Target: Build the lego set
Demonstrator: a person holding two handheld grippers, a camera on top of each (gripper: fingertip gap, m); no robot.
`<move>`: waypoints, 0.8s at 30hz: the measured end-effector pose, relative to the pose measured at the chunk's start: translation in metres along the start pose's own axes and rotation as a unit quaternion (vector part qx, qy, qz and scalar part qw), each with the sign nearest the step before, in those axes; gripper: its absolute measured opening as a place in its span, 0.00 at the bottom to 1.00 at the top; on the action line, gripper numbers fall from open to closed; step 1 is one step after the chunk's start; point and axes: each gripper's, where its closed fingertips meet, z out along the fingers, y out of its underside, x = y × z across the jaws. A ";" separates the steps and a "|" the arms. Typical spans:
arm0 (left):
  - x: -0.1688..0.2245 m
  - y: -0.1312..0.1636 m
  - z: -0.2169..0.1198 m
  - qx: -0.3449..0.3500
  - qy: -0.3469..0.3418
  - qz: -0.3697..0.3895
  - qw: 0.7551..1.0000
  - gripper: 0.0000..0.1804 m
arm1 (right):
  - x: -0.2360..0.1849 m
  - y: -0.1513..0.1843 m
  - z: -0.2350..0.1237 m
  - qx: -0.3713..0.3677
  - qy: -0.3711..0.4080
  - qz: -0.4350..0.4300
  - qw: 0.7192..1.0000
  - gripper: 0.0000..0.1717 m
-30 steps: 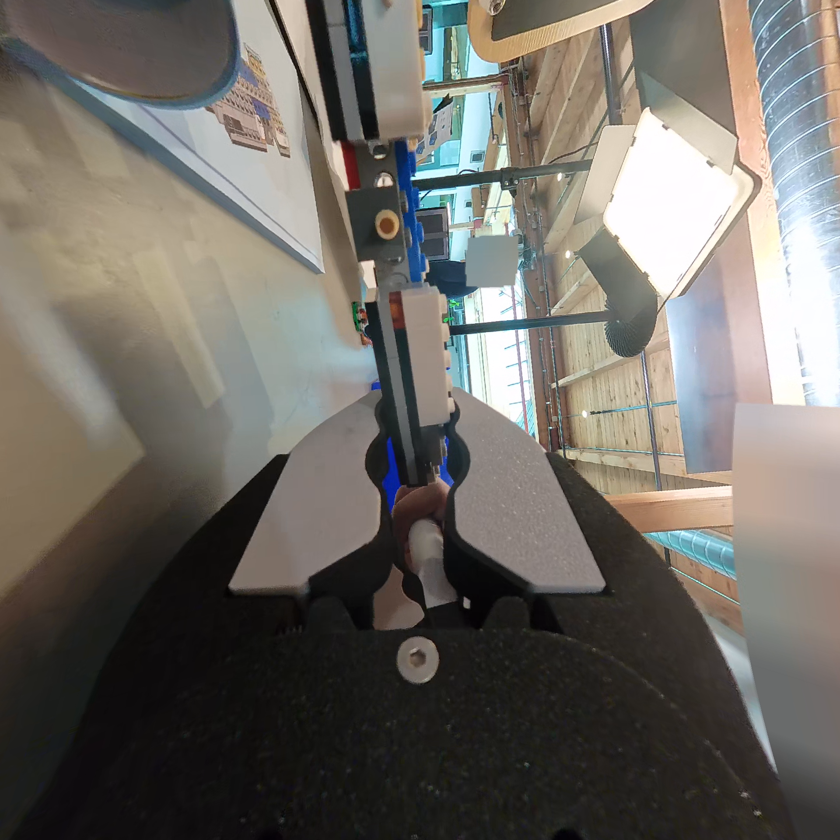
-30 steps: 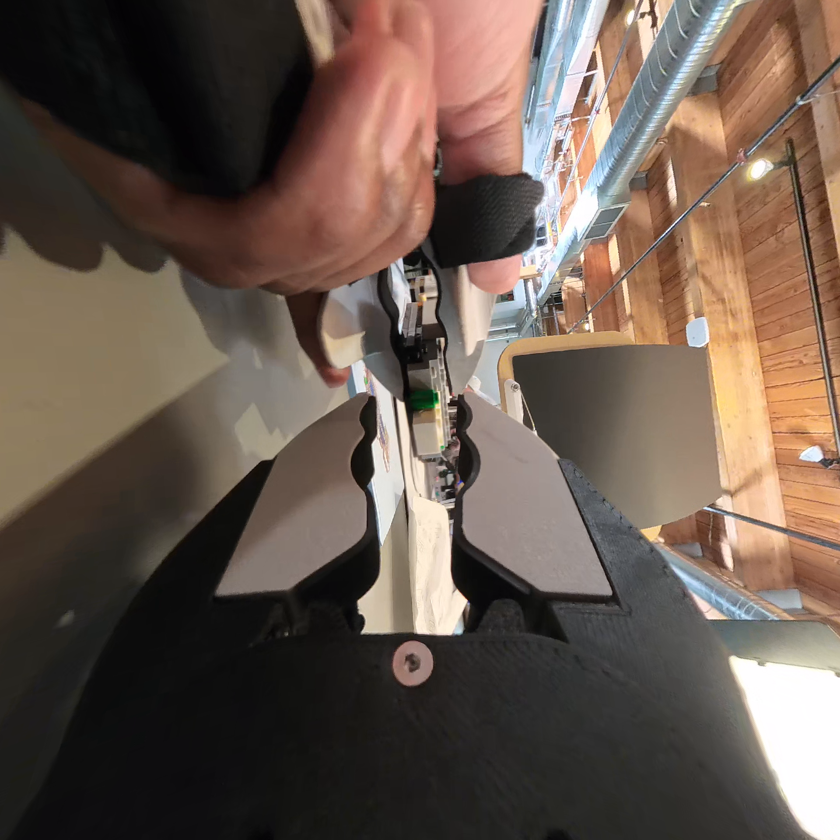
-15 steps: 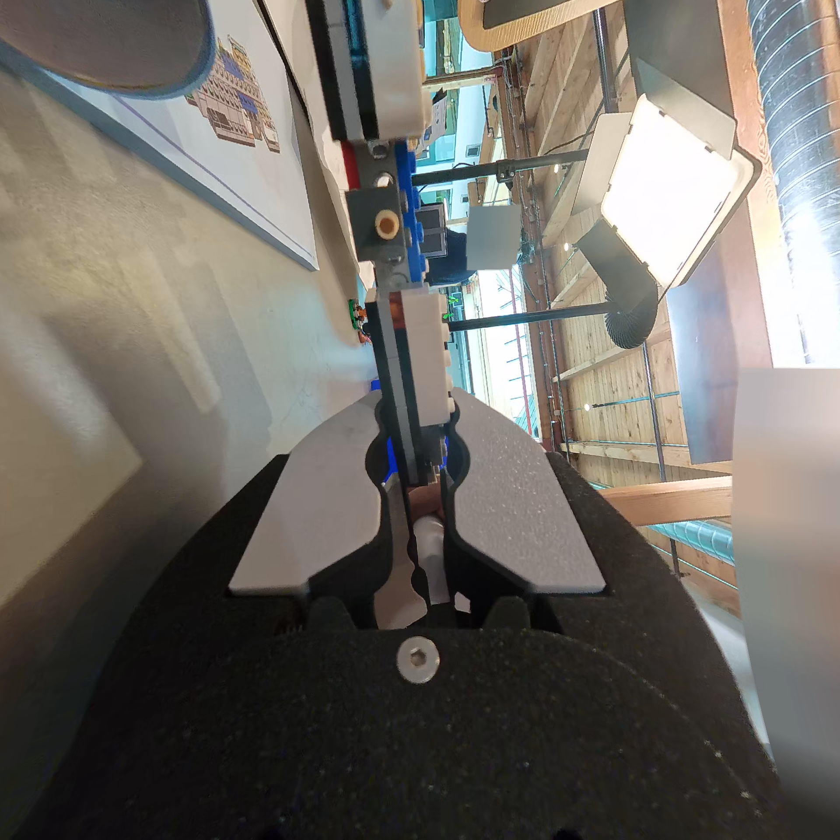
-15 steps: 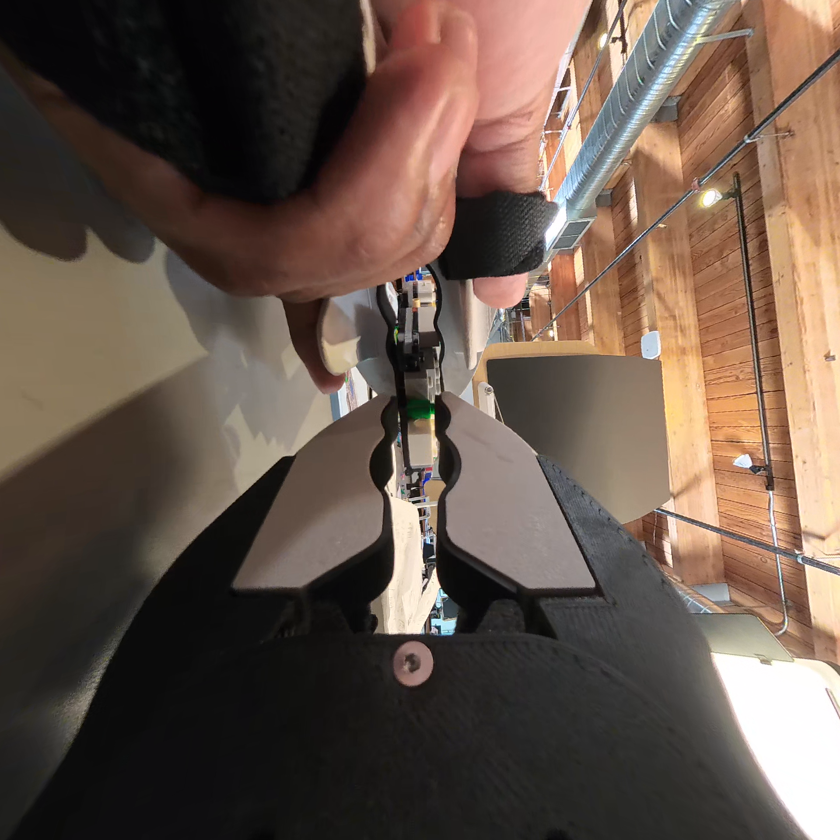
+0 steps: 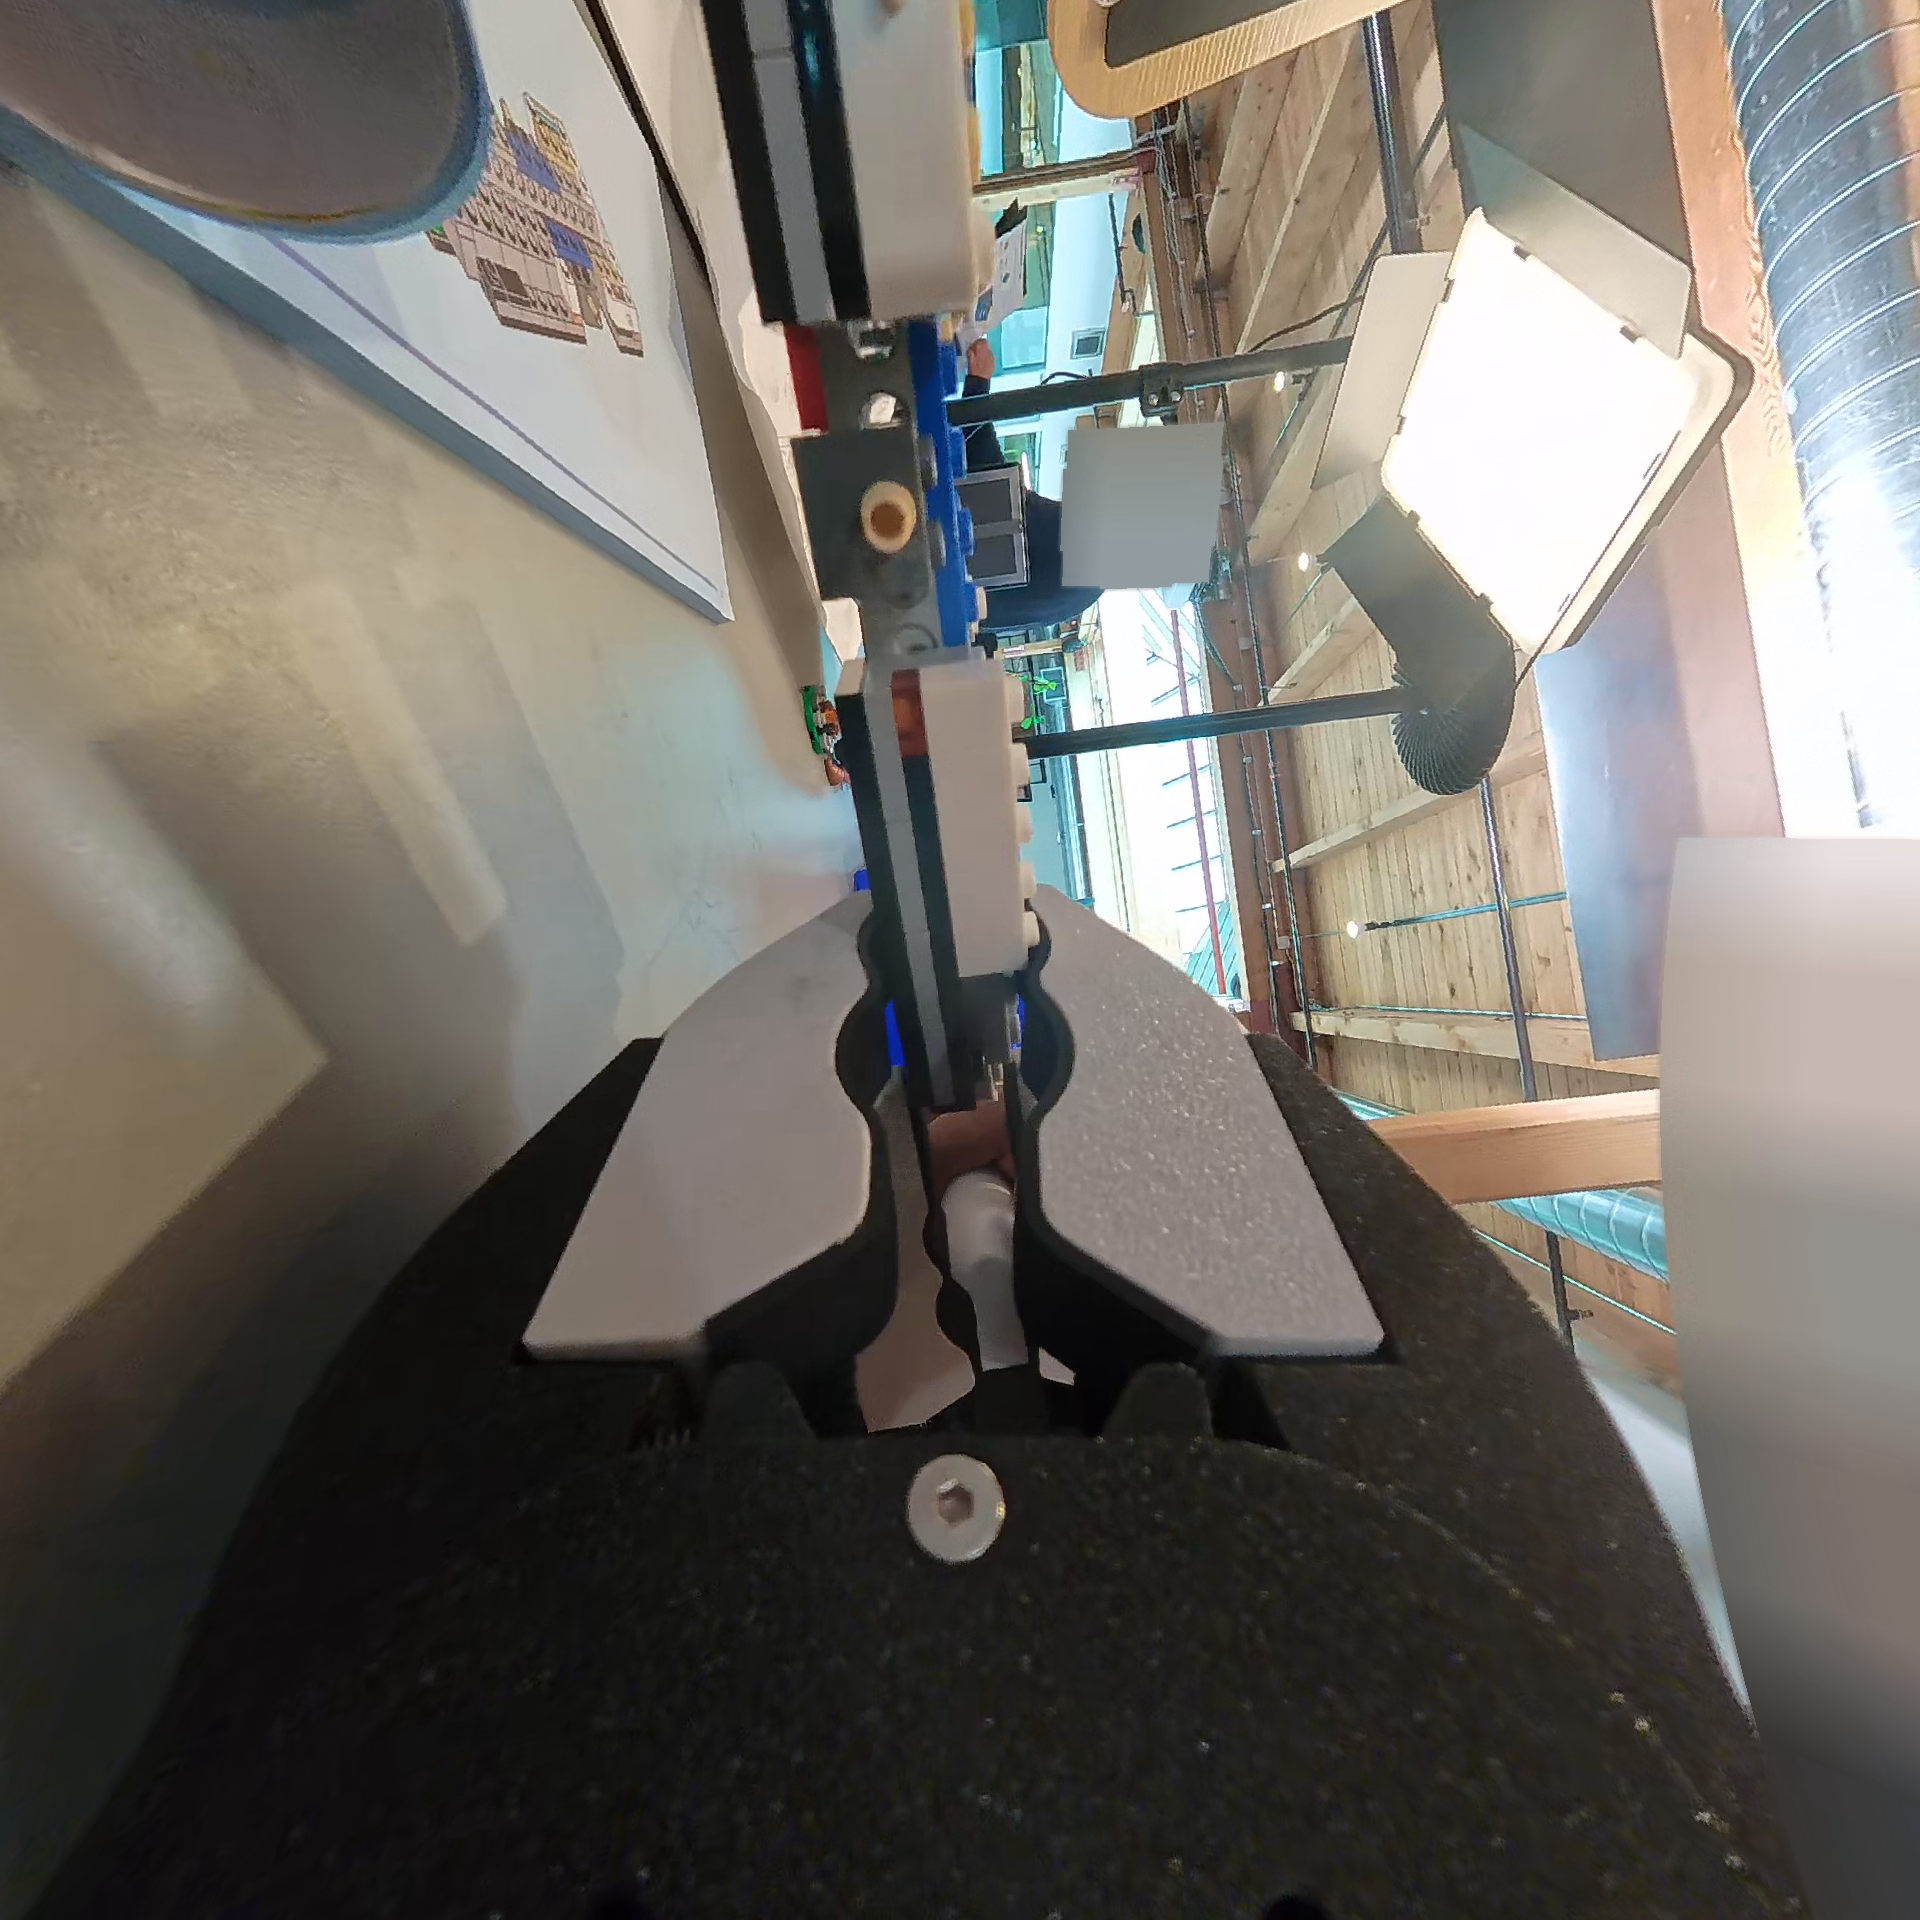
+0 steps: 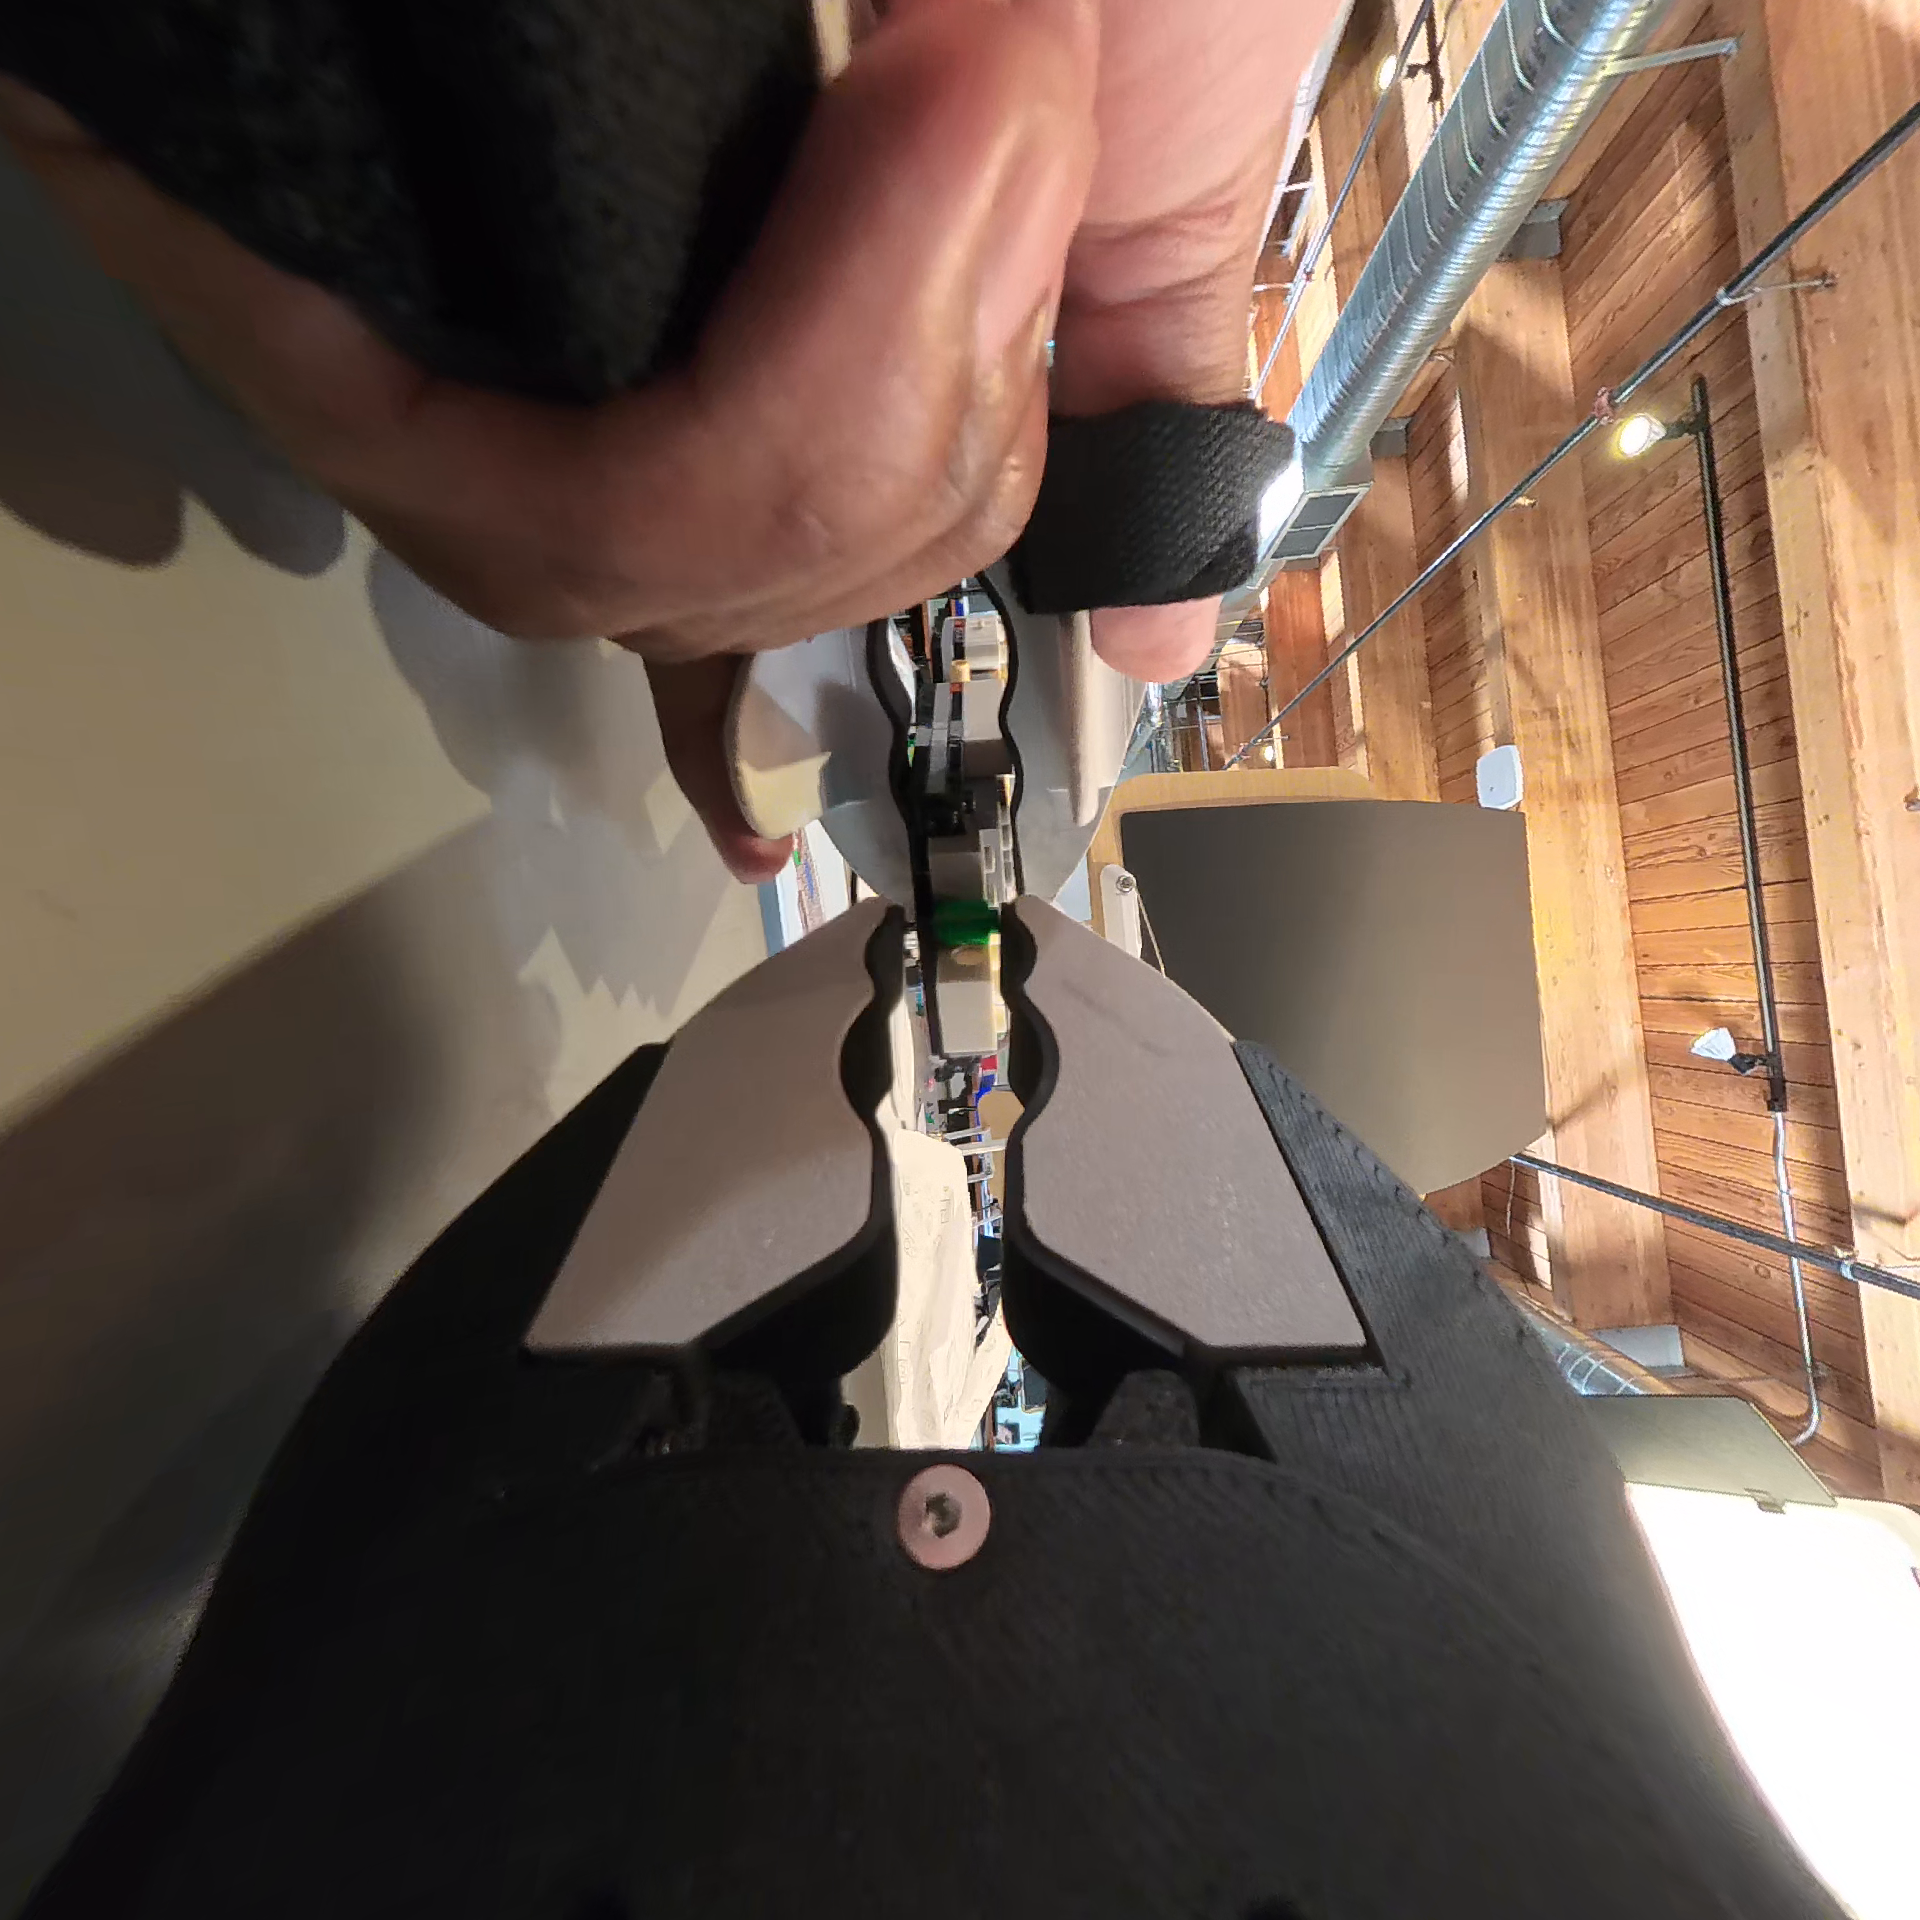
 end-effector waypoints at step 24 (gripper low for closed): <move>0.000 0.002 0.000 -0.009 0.000 -0.005 1.000 0.11 | -0.001 0.003 0.002 0.009 -0.028 0.020 0.999 0.09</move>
